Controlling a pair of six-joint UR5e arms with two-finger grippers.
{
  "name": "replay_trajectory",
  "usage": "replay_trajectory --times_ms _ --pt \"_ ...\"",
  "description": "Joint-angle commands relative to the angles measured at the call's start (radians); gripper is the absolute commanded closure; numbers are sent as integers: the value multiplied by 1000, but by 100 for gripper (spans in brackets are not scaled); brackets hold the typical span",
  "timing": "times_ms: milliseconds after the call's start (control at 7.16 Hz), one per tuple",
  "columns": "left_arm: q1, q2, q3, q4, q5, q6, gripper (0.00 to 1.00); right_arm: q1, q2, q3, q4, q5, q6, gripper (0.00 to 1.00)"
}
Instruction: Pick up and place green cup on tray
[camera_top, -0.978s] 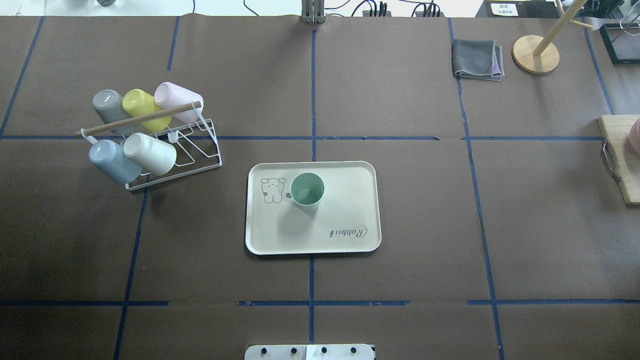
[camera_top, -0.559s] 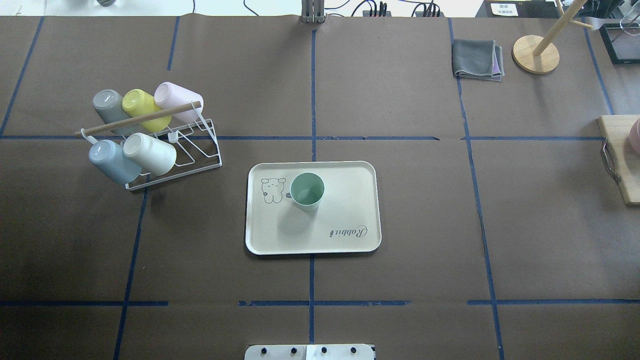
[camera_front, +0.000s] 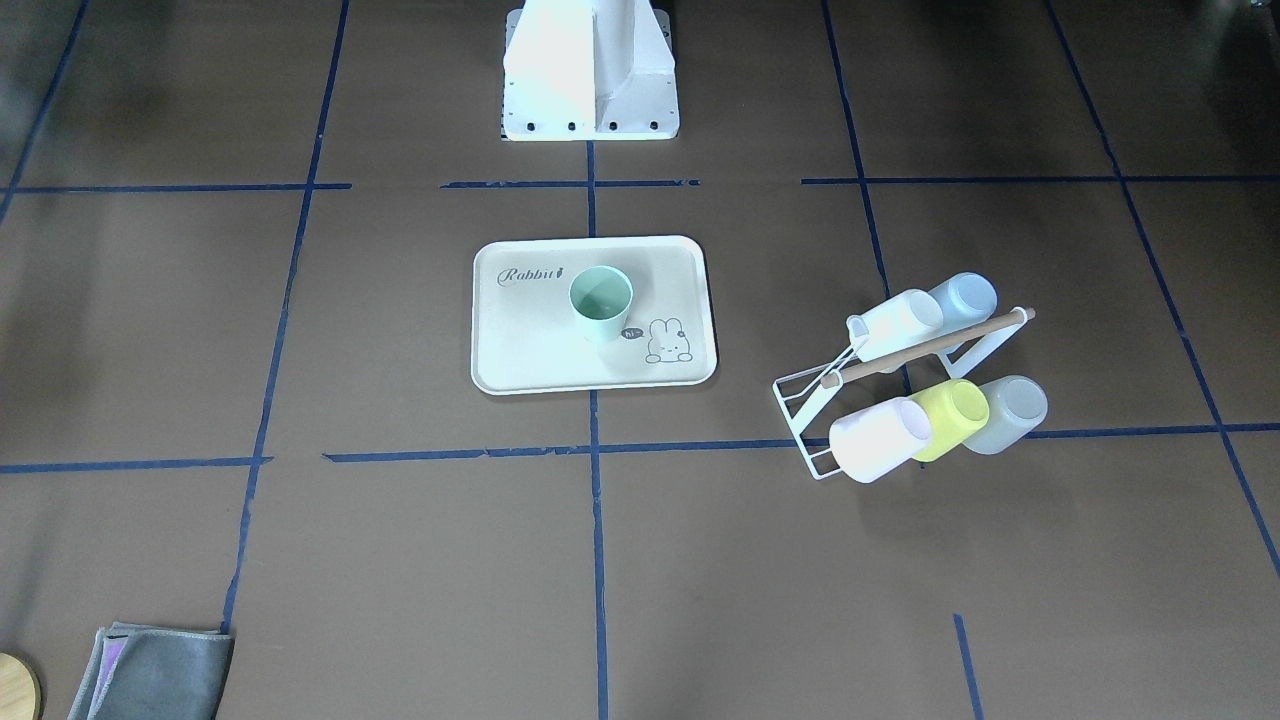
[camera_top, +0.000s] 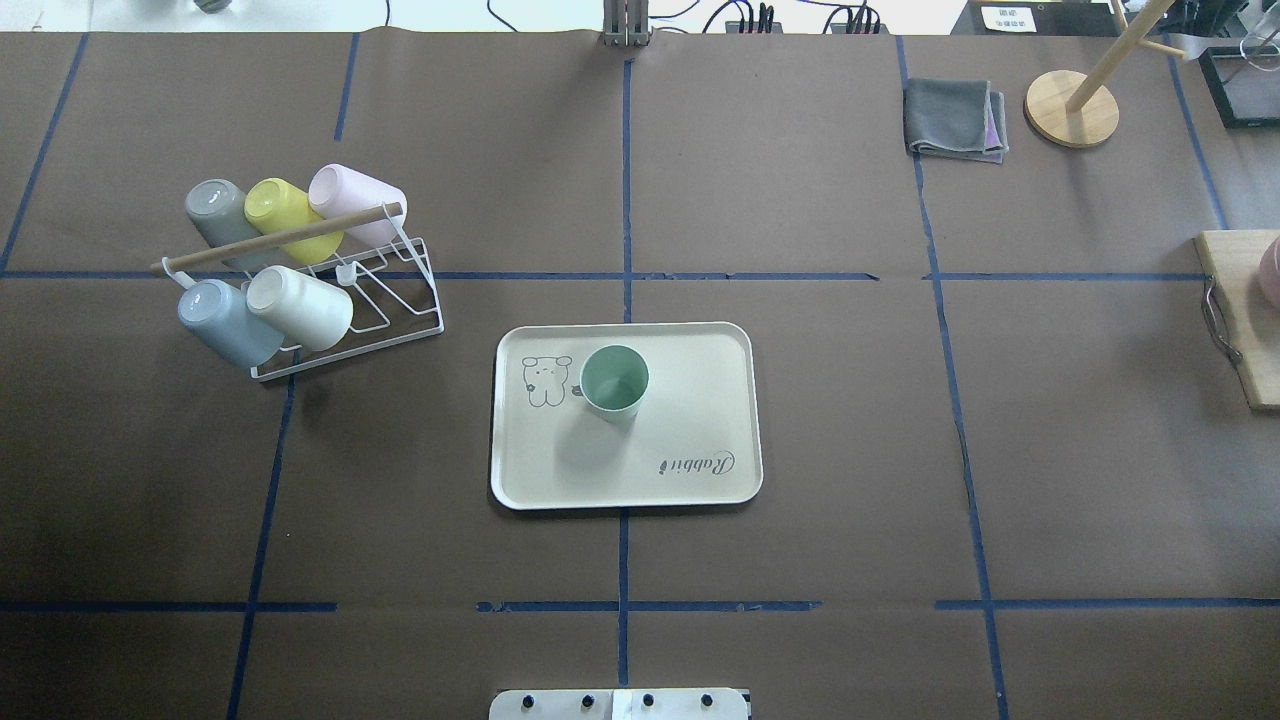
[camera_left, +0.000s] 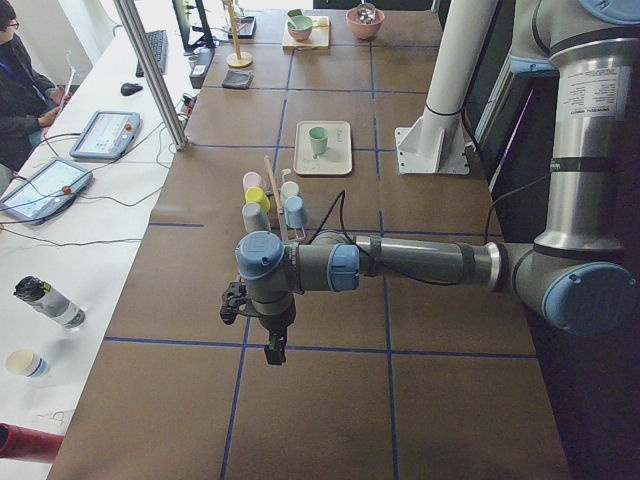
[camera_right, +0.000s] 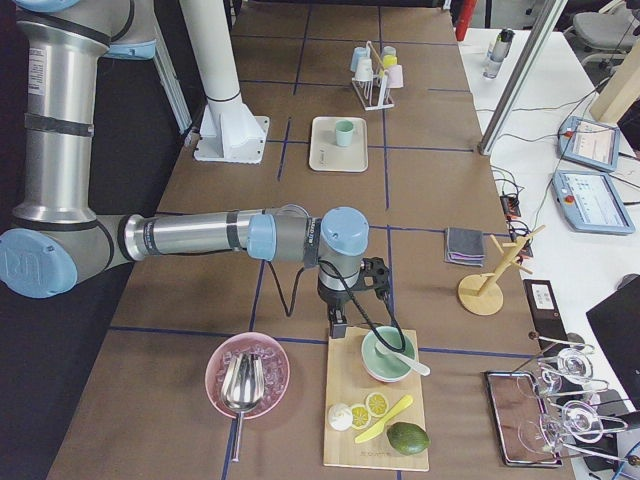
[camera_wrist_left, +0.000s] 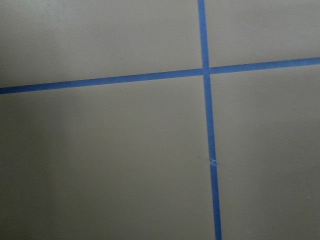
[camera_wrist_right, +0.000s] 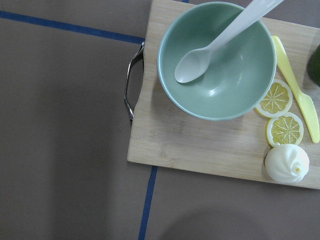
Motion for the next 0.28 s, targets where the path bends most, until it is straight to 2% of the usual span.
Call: replay_trajectory --times_ms 0,140 --pt "1 2 5 2 1 1 0 0 2 1 1 2 10 0" --pt "2 0 12 5 1 1 0 0 2 -1 1 2 10 0"
